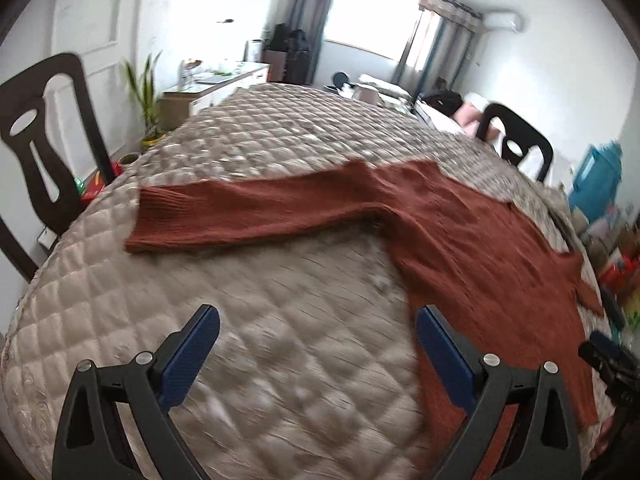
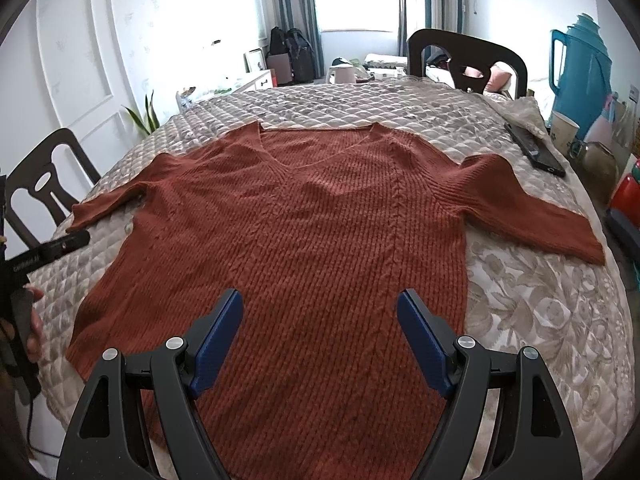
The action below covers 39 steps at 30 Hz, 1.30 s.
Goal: Fold small clothes
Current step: 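Grasp the sleeve cuff nearest the left gripper with the left gripper, then fold the held sleeve across the sweater body and open the left gripper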
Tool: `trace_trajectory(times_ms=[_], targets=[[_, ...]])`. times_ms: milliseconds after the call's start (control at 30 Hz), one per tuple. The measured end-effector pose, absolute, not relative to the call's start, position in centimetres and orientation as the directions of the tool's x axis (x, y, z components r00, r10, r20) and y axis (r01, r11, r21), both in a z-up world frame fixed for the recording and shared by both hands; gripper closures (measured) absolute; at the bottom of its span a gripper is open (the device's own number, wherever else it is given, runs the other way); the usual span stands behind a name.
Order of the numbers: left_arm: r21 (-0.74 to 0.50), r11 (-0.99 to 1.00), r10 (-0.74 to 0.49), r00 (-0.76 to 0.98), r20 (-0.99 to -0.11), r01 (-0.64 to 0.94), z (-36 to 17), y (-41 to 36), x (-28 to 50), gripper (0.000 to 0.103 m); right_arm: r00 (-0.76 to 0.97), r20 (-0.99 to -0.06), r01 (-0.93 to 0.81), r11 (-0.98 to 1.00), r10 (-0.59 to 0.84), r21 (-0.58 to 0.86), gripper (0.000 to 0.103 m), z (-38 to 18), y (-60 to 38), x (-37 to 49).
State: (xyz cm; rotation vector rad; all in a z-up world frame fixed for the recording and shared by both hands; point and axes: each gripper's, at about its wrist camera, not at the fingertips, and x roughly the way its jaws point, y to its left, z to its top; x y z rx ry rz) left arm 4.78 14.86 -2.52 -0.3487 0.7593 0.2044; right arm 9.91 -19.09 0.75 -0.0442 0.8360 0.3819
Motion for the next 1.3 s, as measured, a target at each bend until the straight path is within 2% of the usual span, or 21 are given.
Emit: trace_trajectory(times_ms=[167,300,367,533,633,733,800,900,967,1067,1300], targets=[[-0.331,0.862,0.048,0.711,-0.701,-0.384,-3.2,18.4,5.0,0.005,0.601,-0.734,-0.357,0.928,0.316,0.107,0.024,0.5,-18.6,10.5],[-0.409,0.801,0.027,0.710,-0.704,-0.436,-4.2,21.0,5.0,0.024,0.599,-0.736,-0.359,0.927,0.316,0.106,0.024,0.4,-18.5,10.8],[-0.403,0.796,0.043,0.707,-0.706,-0.450,-4.2,21.3,5.2,0.029,0.598,-0.737,-0.357,0.928,0.314,0.106,0.024,0.2,-18.6,11.0],[-0.439,0.765,0.046,0.719,-0.693,-0.472,-4.5,22.2,6.2,0.033,0.595,-0.741,-0.349,0.930,0.312,0.113,0.024,0.0,-18.8,11.6],[-0.456,0.745,0.057,0.727,-0.685,-0.487,-4.5,22.9,6.6,0.039,0.591,-0.742,-0.347,0.930,0.315,0.118,0.024,-0.1,-18.8,11.8],[-0.452,0.725,0.086,0.720,-0.689,-0.519,-4.7,23.8,7.0,0.056,0.592,-0.741,-0.346,0.930,0.317,0.122,0.024,-0.2,-18.9,11.8],[-0.438,0.716,0.113,0.709,-0.696,-0.544,-4.9,24.4,7.1,0.076,0.593,-0.740,-0.345,0.930,0.319,0.124,0.024,-0.2,-19.1,11.9],[-0.441,0.703,0.111,0.698,-0.707,-0.559,-5.0,25.3,7.4,0.089,0.592,-0.740,-0.339,0.931,0.320,0.131,0.024,-0.3,-19.4,11.9],[-0.467,0.695,0.082,0.705,-0.705,-0.547,-4.8,25.6,7.6,0.093,0.592,-0.740,-0.336,0.932,0.319,0.134,0.024,-0.4,-19.7,11.8],[-0.460,0.742,0.075,0.741,-0.667,-0.489,-2.8,24.3,8.3,0.094,0.596,-0.736,-0.331,0.933,0.322,0.140,0.024,-0.4,-20.1,11.6],[-0.454,0.873,-0.127,0.816,-0.564,-0.178,2.4,16.0,13.1,0.094,0.599,-0.731,-0.317,0.935,0.326,0.157,0.024,-0.3,-20.9,11.4]])
